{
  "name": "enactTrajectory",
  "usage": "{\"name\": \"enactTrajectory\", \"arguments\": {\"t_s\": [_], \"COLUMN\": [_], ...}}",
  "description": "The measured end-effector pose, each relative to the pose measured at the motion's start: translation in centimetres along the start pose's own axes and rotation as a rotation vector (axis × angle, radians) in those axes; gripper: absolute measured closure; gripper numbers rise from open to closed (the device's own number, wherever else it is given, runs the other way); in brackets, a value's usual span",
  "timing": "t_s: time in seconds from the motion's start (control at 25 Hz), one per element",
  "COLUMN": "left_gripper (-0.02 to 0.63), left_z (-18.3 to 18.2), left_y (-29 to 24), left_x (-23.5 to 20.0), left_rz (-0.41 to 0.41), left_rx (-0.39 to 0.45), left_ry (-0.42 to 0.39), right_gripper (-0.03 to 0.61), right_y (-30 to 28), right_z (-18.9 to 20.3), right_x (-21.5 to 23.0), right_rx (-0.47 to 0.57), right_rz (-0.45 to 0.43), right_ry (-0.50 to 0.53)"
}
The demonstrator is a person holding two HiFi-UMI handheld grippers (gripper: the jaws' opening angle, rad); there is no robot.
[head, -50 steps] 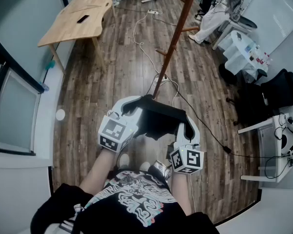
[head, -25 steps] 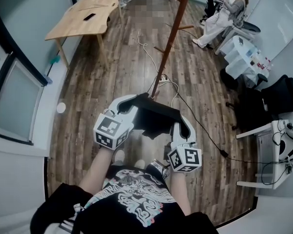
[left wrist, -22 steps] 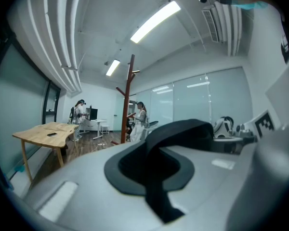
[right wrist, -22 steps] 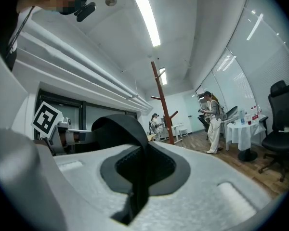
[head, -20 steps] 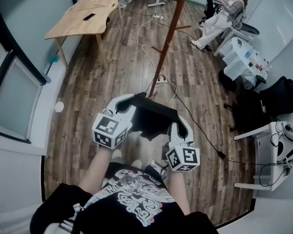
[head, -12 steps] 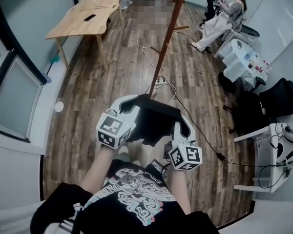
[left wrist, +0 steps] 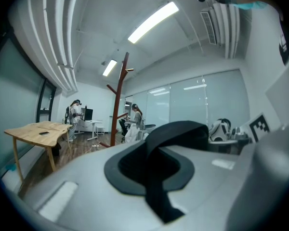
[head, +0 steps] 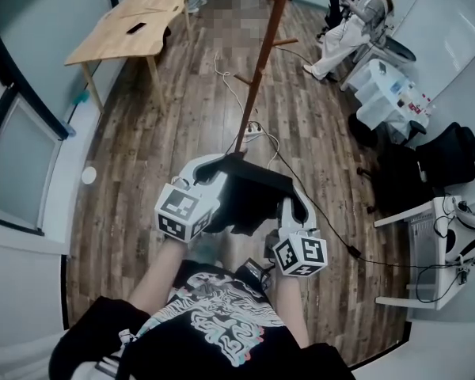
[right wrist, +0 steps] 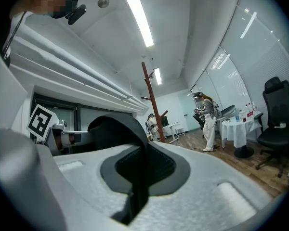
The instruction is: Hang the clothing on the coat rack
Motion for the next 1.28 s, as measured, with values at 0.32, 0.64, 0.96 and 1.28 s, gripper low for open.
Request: {"name": "enactTrajectory", "arguments": {"t_s": [0.32,0.64,0.96,1.28], "left_gripper": [0.603,0.603,0.603,0.603], "left_z": [-0.9,-1.9,-2.6,-4.3], "left_y": [-3.3,-6.5,-10.8,-14.7], "left_x": [-2.1,-5.2,-8.6,-12.5], "left_rz": [-0.010,-0.024,-0.008,0.014], "left_rx": [0.006,-0.006,-0.021,-0.023], "left_ry": [0.007,0.006,0.002,-0.003], "right_gripper": [0.568,0.568,0.568,0.568], "right_y": [-3.3,-7.5,-12.4,-17.3], "right_z": [-0.8,-2.1,-2.8,-4.2], "right_x": [1.8,3.0,4.8,6.0], "right_rx": [-0.006,-0.019,-0.031,-0.027], "right_rz": [-0.005,-0.012,0.012,0.038], "right_ry": [0.006,0.007,-0.004,-0.015]}}
Point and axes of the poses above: the fingertips, and each gripper's own axes: y backward along the fingers, x to its right, z out of its underside, the point moved 7 cm from there along y, backward along the fingers, and after that the axes turned 8 degrees about -x, right-handed, at the moved point
